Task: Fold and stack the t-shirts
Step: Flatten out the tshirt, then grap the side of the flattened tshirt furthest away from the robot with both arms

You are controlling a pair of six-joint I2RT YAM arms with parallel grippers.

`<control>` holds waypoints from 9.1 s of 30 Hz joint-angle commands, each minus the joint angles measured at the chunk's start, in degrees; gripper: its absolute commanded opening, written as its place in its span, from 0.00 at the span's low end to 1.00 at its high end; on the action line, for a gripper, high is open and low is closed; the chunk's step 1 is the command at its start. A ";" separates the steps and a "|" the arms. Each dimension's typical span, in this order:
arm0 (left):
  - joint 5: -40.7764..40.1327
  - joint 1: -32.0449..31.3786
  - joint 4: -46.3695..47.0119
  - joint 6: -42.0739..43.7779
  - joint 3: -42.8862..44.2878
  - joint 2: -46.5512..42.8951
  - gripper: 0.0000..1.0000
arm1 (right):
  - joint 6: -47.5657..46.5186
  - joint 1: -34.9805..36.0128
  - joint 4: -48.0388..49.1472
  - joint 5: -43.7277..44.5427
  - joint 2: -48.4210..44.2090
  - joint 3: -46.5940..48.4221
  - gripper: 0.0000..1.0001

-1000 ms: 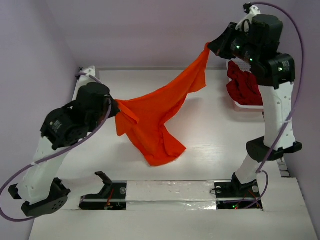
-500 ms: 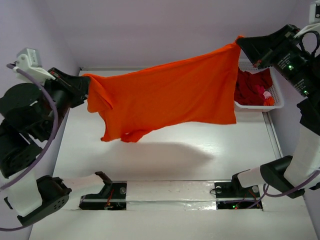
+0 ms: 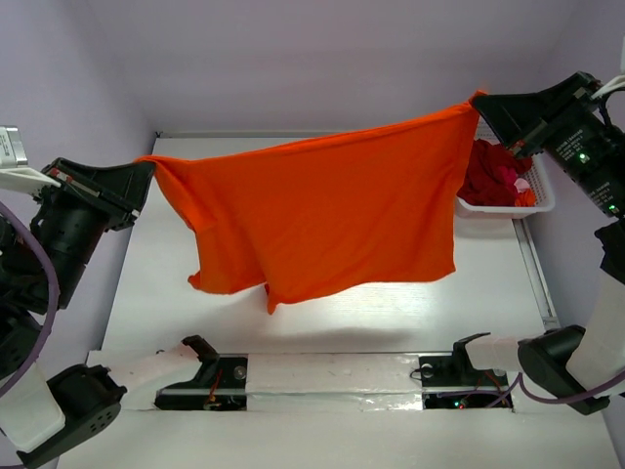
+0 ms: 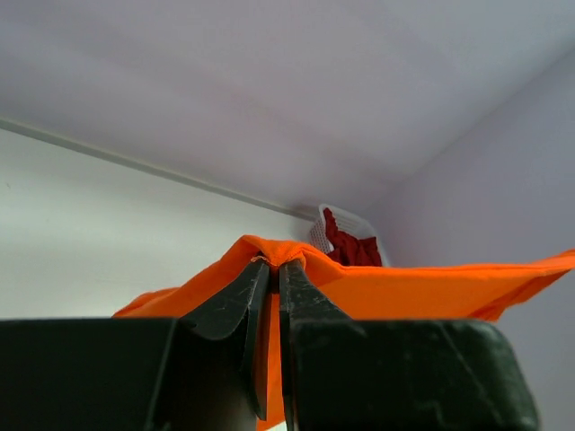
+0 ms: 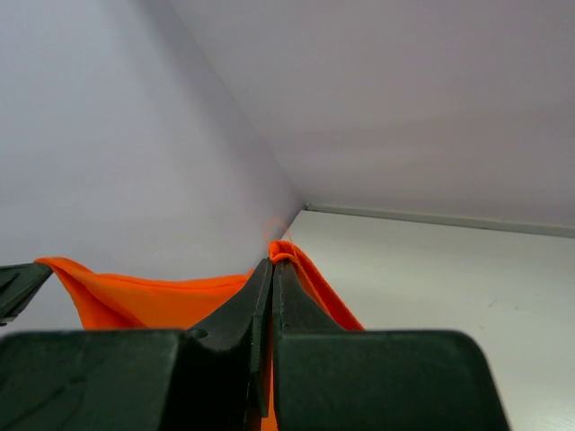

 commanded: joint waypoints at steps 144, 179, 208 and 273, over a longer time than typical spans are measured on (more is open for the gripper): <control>13.58 25.48 44.63 1.51 -48.32 29.78 0.00 | 1.81 -0.10 47.60 2.85 15.86 -61.67 0.00; 17.53 28.82 38.12 2.74 -33.28 52.91 0.00 | 8.66 -4.58 29.58 -5.77 47.16 -27.81 0.00; 25.53 29.43 35.49 2.83 -33.64 52.83 0.88 | 5.42 -7.04 25.72 -8.67 52.97 -23.33 0.00; 23.86 21.96 28.72 1.08 -35.04 58.80 0.30 | 4.98 -7.04 26.24 -9.02 51.73 -22.98 0.00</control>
